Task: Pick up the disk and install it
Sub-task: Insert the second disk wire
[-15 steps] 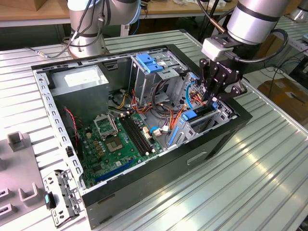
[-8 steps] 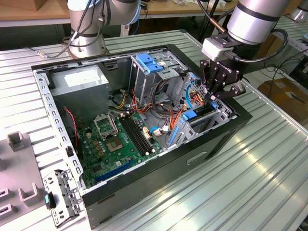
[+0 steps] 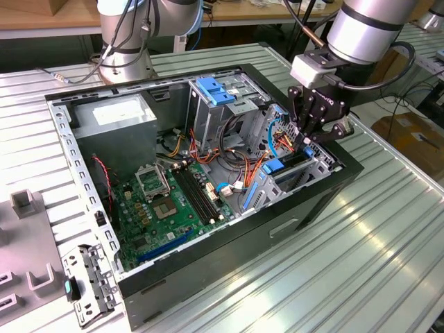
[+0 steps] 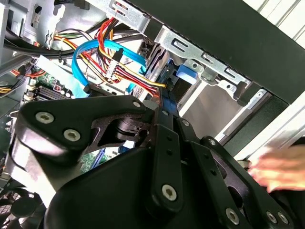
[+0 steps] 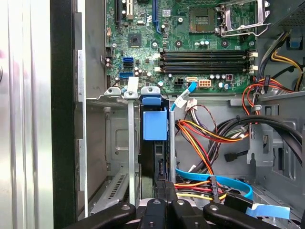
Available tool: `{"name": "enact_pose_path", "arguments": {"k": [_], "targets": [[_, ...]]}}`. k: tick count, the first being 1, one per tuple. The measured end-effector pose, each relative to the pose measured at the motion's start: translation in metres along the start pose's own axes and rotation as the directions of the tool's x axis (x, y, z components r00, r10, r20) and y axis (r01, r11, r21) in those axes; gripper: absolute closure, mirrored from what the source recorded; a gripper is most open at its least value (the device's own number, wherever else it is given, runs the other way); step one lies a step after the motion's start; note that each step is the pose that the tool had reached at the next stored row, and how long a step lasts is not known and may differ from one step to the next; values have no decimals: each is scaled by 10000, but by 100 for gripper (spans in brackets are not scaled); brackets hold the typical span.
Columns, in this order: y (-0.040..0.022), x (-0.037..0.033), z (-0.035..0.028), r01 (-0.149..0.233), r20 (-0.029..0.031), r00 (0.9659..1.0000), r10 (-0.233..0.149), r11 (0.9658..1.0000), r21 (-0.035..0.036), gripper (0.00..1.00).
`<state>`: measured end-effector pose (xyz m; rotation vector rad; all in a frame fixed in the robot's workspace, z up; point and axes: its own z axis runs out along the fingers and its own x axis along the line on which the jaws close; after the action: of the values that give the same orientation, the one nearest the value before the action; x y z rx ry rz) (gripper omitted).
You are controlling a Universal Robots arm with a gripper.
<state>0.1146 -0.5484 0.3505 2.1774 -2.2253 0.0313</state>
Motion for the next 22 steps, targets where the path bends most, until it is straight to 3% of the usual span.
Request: {"name": "enact_pose_path", "arguments": {"k": [6, 13, 17, 22], "targets": [[36, 1, 3, 1, 3, 10000, -1, 10000, 0, 89], [139, 4, 6, 0, 10, 10000, 0, 10000, 0, 89], [141, 4, -8, 0, 12, 10000, 0, 10000, 0, 89], [143, 16, -325, 0, 17, 10000, 0, 10000, 0, 89]]}}
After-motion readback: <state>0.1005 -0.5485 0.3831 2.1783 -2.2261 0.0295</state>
